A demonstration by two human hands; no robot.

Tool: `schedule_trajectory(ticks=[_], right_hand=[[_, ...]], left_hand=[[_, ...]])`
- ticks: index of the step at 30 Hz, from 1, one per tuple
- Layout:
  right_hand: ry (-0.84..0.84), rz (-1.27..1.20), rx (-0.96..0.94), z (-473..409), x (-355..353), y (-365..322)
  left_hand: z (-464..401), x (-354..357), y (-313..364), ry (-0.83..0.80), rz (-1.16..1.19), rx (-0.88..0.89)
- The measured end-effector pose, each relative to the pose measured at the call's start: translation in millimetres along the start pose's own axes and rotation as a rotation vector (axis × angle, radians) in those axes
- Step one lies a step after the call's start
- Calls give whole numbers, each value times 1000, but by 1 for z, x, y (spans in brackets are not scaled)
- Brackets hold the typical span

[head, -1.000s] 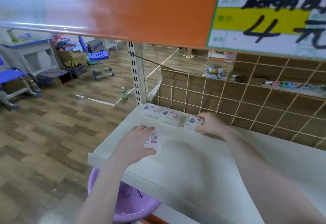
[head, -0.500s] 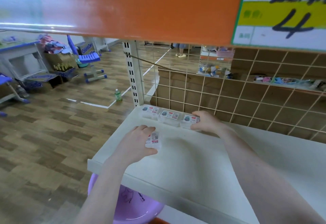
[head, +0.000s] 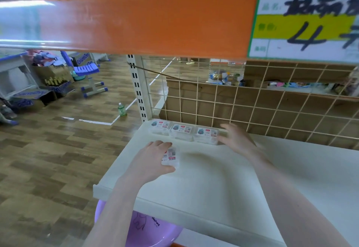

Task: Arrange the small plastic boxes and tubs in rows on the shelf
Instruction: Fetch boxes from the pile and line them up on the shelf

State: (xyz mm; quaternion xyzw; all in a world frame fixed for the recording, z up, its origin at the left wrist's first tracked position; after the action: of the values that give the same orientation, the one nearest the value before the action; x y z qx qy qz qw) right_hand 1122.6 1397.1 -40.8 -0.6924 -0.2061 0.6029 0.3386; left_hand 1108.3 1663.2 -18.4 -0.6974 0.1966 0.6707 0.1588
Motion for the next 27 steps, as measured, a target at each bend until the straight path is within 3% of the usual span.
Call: schedule_trajectory(ticks=[13,27], right_hand=[[196,192,153,102,-56,89],[251,211,14,132,-69,105]], left_hand=[[-32,10,69,-56,-45,121],[-99,-8,160,-34,-38,283]])
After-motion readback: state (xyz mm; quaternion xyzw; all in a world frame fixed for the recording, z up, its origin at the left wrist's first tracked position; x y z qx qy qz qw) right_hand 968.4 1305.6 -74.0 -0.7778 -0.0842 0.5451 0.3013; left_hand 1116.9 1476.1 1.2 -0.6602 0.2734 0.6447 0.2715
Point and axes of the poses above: each hand's wrist, its own z-axis away from the middle knuckle, its own x-axis out of the palm, y = z × x, the point moved 7 cm from there along -z, towards the middle knuckle, and after that the axes turned 15 degrees about -z, right-handed, at the moved point
